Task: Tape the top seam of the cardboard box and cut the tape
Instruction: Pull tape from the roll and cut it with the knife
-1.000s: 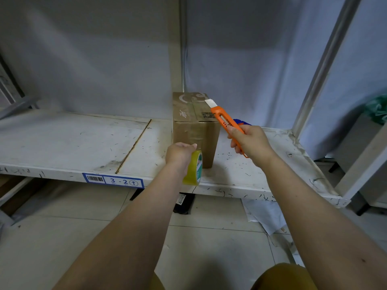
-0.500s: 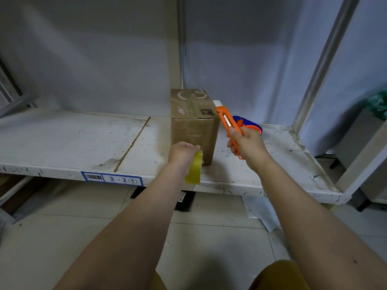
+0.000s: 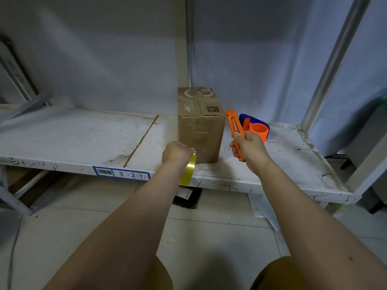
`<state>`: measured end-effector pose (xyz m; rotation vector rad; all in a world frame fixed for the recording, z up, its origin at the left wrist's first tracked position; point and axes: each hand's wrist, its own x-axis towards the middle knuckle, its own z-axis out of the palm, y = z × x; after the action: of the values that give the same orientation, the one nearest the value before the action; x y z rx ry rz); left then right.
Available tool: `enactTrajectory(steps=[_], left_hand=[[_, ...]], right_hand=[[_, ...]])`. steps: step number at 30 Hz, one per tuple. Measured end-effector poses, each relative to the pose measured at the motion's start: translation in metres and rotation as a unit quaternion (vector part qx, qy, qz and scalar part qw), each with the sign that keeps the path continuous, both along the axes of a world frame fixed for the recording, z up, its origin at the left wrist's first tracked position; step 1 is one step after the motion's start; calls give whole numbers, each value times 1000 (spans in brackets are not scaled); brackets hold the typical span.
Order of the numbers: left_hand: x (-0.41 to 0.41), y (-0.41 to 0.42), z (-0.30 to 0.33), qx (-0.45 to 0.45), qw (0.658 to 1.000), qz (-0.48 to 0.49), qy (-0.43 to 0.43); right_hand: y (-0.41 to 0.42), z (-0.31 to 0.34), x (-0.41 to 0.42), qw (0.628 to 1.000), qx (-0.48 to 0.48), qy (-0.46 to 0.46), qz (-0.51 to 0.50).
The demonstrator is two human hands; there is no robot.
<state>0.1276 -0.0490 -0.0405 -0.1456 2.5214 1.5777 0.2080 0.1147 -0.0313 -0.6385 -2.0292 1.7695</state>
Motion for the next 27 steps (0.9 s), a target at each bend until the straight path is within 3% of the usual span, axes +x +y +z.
enactTrajectory(steps=[4, 7, 16, 23, 27], left_hand=[[-5, -6, 0, -55, 998, -6, 21], [-9, -17, 3, -158, 986, -2, 50], [-43, -39, -15, -317, 942, -16, 110], [-71, -31, -32, -471, 867, -79, 140], [-75, -29, -52, -489, 853, -112, 141]], right_hand=[[-2, -2, -2, 1000, 23, 11, -17], [1, -6, -6, 999, 30, 1, -34], [16, -47, -37, 978, 17, -186, -90], [31, -83, -58, 921, 217, -311, -88], [31, -94, -56, 888, 309, -327, -92]])
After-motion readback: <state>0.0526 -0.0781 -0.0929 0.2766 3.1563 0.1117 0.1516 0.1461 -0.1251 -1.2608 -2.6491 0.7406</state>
